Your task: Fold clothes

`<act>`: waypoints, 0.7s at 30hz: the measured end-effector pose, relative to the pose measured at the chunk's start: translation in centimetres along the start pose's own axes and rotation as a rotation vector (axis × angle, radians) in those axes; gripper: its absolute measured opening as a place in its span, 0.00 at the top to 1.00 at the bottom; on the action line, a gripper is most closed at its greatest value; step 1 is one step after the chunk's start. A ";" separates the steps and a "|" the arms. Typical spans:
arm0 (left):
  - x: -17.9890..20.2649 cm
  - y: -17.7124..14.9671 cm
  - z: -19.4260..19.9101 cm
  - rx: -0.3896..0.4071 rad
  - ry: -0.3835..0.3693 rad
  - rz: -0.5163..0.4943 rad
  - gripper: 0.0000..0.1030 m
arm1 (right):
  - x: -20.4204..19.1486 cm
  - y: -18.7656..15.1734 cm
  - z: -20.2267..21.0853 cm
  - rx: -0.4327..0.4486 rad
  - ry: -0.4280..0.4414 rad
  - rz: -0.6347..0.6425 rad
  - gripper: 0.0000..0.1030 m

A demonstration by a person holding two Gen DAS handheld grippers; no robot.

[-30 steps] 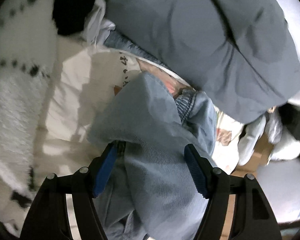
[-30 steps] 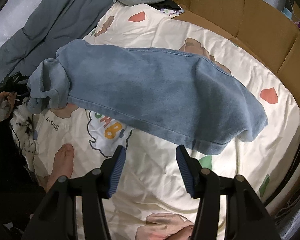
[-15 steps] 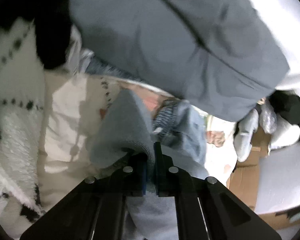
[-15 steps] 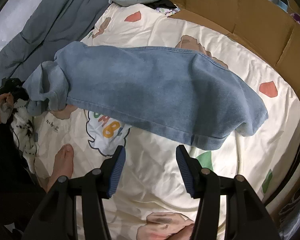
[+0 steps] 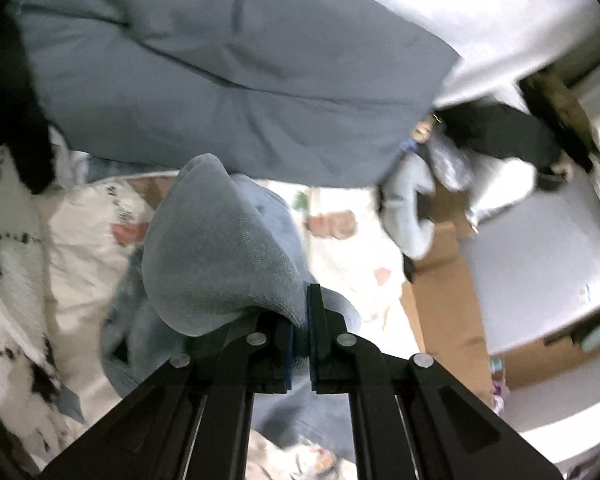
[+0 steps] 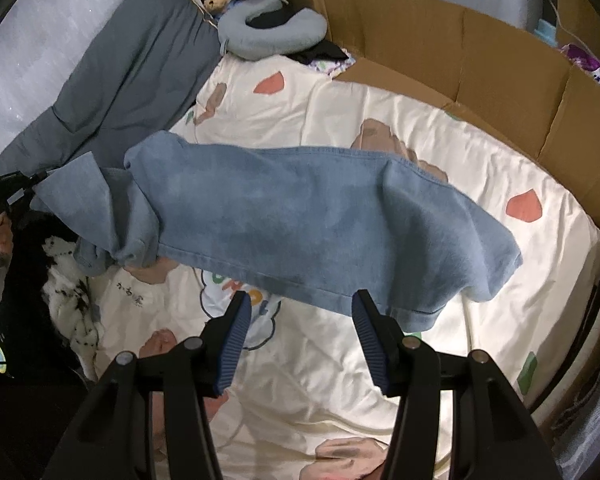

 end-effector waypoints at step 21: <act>14.1 -11.1 4.1 -0.377 -0.130 -0.174 0.96 | -2.2 6.5 10.3 0.120 0.006 -0.055 0.51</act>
Point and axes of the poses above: each gripper's, at about its wrist camera, not at the fingertips, and z roughly against the way its jaws point, x to its right, y to its top, the point moved 9 cm from there along -z, roughly the way its jaws point, and after that the axes turned 15 degrees about x, right-handed, at the moved point
